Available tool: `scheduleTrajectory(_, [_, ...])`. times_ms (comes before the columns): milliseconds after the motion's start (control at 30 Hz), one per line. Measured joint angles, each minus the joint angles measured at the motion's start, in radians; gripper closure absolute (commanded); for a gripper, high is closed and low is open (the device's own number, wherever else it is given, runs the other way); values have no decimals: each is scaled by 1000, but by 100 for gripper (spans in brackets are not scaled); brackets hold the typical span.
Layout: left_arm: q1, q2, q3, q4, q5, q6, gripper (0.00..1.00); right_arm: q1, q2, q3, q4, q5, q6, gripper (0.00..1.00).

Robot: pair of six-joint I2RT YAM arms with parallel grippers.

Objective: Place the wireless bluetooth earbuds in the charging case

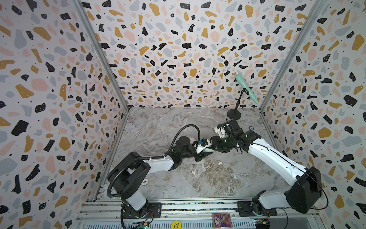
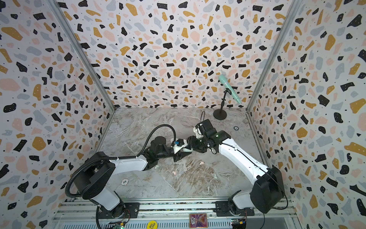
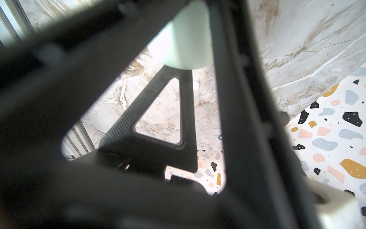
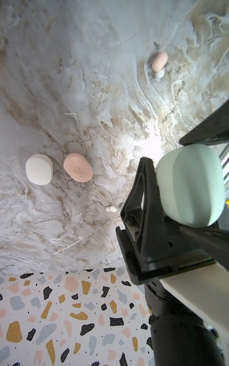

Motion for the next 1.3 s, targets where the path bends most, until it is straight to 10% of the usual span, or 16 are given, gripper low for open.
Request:
scheduleTrajectory(967, [0,-8,0,-6,2,7,63,-5,-2,-8,8,-17,4,48])
scheduleTrajectory(1300, [-2,-8,0,-1,16,-2,64,-10,-2,-9,7,-19,4,24])
